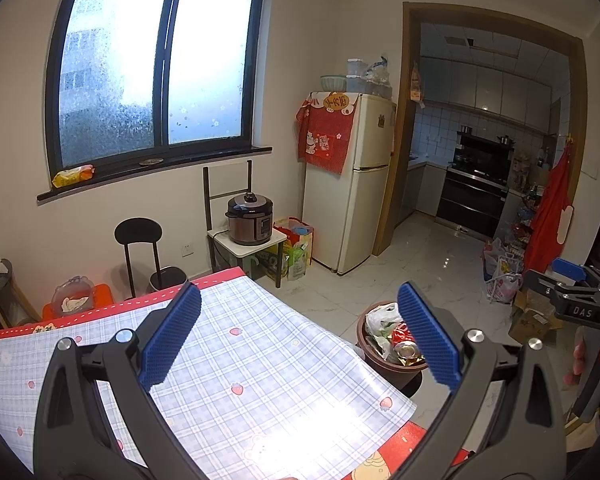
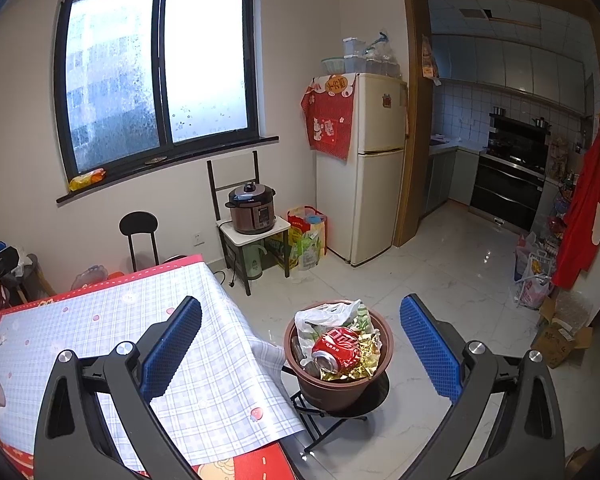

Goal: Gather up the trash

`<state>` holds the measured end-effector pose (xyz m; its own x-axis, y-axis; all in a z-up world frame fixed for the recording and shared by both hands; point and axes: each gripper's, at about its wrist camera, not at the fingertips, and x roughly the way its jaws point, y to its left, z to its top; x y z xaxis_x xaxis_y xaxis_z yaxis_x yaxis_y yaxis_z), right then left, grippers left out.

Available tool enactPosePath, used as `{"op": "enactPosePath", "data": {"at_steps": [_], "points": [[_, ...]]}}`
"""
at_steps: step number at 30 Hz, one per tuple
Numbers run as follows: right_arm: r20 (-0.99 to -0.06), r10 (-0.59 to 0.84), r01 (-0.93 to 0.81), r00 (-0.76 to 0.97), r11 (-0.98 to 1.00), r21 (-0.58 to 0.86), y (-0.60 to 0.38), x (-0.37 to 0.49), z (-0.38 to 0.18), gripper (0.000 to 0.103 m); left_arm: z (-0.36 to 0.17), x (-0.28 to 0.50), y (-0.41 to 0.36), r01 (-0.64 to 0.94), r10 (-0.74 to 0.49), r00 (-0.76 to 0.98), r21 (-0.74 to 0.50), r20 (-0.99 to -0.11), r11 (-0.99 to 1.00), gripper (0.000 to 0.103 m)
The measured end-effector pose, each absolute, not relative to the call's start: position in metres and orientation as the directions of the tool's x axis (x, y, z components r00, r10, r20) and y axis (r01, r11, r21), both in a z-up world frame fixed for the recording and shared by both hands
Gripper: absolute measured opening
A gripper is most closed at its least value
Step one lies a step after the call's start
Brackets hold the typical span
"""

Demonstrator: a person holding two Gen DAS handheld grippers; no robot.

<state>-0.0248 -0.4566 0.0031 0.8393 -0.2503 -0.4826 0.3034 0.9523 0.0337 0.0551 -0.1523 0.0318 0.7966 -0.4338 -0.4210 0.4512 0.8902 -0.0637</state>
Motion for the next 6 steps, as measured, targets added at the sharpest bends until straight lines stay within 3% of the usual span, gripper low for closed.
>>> {"op": "enactPosePath", "data": {"at_steps": [6], "points": [[-0.49,-0.238,0.29,0.839,0.957,0.032,-0.452,-0.019,0.001,0.098,0.029,0.061,-0.139,0.407,-0.398,0.81,-0.076,-0.431,0.91,0.097]]}}
